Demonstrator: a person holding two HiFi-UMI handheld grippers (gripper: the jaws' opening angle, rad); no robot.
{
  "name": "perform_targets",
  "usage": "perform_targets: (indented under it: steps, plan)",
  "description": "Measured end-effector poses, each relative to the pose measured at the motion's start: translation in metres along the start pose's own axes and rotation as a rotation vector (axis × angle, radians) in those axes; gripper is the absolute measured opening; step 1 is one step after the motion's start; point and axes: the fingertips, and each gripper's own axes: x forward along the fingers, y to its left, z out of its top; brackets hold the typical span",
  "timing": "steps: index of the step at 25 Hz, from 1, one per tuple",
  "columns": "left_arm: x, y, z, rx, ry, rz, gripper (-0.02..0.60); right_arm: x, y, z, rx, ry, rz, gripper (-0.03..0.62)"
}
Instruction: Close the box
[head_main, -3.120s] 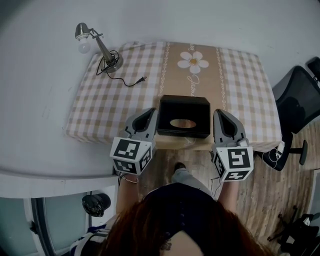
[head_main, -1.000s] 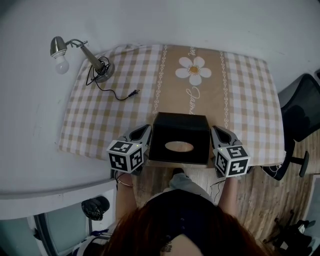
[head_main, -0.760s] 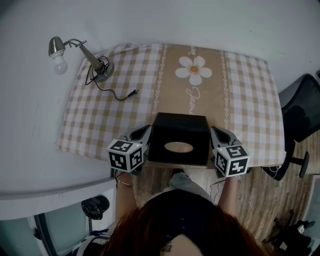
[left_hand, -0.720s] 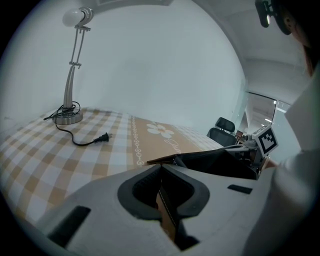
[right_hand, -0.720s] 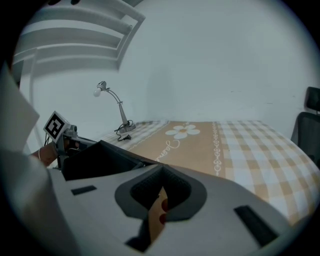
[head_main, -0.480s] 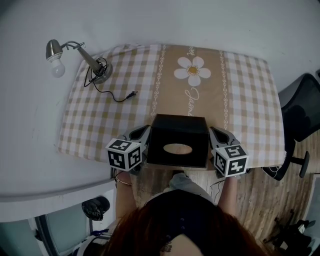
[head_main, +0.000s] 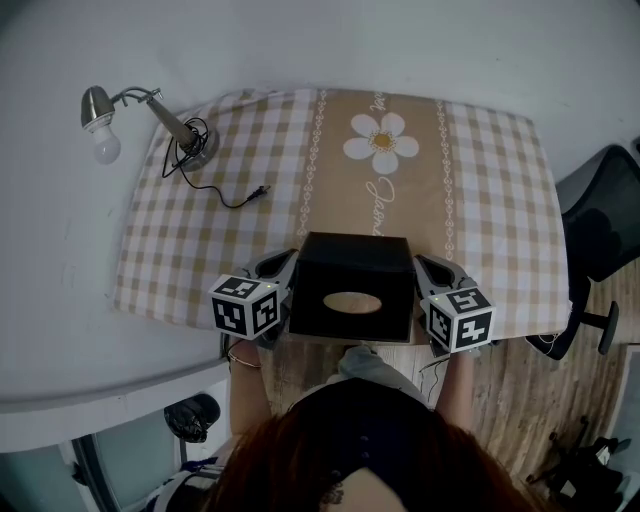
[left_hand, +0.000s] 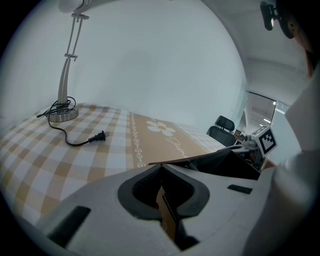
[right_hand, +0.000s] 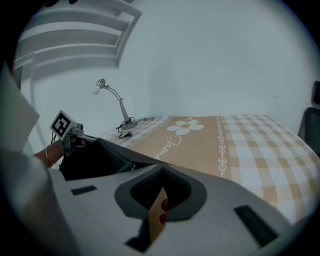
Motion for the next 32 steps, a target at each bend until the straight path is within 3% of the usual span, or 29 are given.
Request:
perform_targets:
  steps: [25,32]
  plan:
    - [0.009,0.005,0.011,0.003,-0.008,0.001,0.028,0.009,-0.004,0.011,-0.018,-0.024,0.003,0.017]
    - [0.007,0.008,0.03,-0.036,-0.082,-0.006,0.028,0.009,-0.005,0.014,-0.037,-0.048,-0.003,0.017]
